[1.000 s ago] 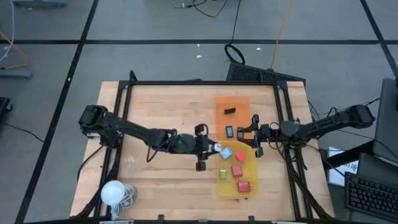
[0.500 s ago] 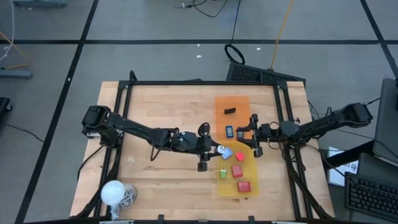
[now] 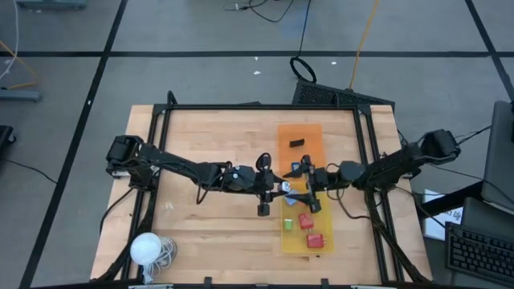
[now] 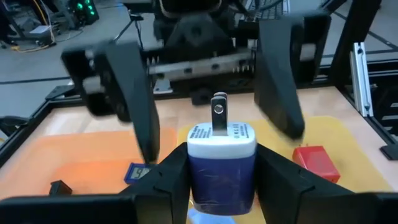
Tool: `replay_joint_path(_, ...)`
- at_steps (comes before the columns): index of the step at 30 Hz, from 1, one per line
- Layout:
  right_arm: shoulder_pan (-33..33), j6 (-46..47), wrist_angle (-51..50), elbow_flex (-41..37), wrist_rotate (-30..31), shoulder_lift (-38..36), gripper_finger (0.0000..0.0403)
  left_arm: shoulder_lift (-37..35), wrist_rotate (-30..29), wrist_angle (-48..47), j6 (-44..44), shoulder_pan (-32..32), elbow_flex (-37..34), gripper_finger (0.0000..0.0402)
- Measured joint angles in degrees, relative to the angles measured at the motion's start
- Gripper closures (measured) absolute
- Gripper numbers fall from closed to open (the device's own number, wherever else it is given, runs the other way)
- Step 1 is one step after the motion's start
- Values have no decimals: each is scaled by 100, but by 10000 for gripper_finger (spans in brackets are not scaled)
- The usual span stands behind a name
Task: Pick & Place Office items
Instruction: Put the purple charger adapter into the yellow bin
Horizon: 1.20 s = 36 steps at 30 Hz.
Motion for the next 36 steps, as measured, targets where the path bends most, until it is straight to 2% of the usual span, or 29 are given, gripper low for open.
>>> replay_joint_path(6, -7, -170, 41, 145, 2, 300, 131, 0, 6, 8, 83, -7, 0, 267)
replay_joint_path(15, -7, -79, -40, 147, -1, 206, 194, -2, -24, 7, 181, -16, 0, 261)
replay_joint_path(22, -4, -167, 22, 147, 122, 206, 180, -2, -172, 40, 274, -22, 0, 269)
replay_joint_path(31, 26, -435, 390, 127, 294, 165, 182, -15, -473, 312, 402, -87, 0, 257)
replay_joint_path(36, 165, -766, 510, 127, 721, 165, 184, -17, -506, 410, 419, -81, 4, 268)
